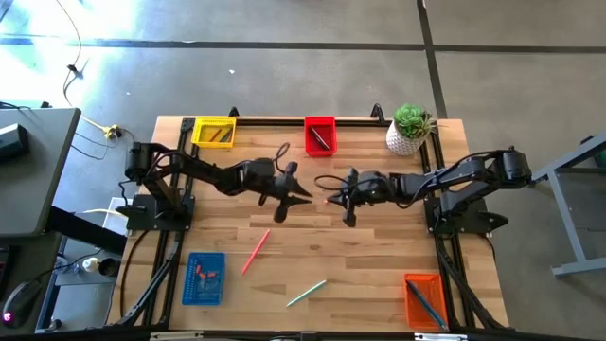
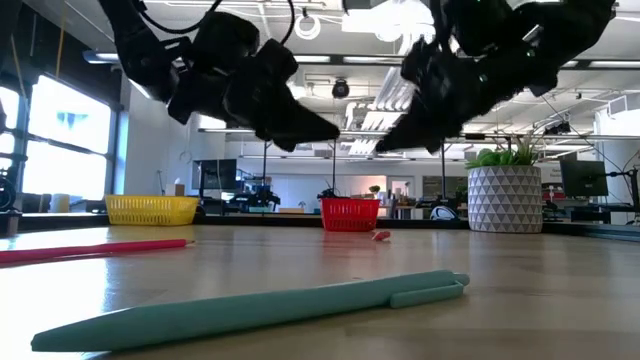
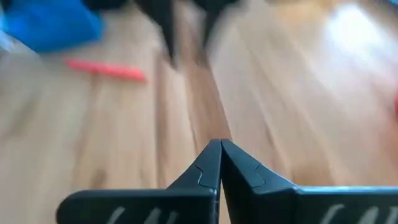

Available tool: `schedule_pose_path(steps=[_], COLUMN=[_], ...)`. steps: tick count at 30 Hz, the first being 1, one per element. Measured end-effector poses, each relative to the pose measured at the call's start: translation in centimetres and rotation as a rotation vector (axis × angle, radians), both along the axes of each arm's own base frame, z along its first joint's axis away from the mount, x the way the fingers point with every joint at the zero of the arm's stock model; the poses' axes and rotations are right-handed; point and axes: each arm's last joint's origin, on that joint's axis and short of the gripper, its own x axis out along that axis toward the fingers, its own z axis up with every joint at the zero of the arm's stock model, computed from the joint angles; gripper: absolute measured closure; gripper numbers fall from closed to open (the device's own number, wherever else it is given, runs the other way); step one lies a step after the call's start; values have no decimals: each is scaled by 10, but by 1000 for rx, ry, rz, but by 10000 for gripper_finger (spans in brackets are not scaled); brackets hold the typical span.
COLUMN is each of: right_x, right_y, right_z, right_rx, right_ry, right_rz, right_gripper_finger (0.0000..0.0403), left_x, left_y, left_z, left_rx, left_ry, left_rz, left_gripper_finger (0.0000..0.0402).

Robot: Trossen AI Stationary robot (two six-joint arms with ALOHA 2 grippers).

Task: Sort crayons/erasers/pens/pencils in bins
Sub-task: Put the orange eraser into the blue bin

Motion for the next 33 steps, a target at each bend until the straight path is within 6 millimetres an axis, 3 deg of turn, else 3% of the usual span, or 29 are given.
schedule_pose_path(steps=[5,9,15,20,27,33], right_x=[-11,-11,-1,7,14,15], right_y=[-2,-4,-26,-41,-45,-46], right_z=[-16,-25,-54,-68,-74,-78], right_rx=[53,20,31,-13,-22,-27], right_ry=[195,246,288,300,284,289], right_rz=[-121,-89,4,36,101,99], right_gripper_finger=[388,347,281,256,269,339], left_x=[0,1,-9,-17,-18,-19], left_y=[-6,-8,-7,-8,-11,-11], left_z=[-10,-21,-31,-36,-37,-37], left_rx=[-8,-23,-44,-88,-85,-123], left_ry=[74,122,101,100,92,99], left_rz=[-14,-16,11,31,27,40], left_gripper_finger=[371,396,400,401,401,401])
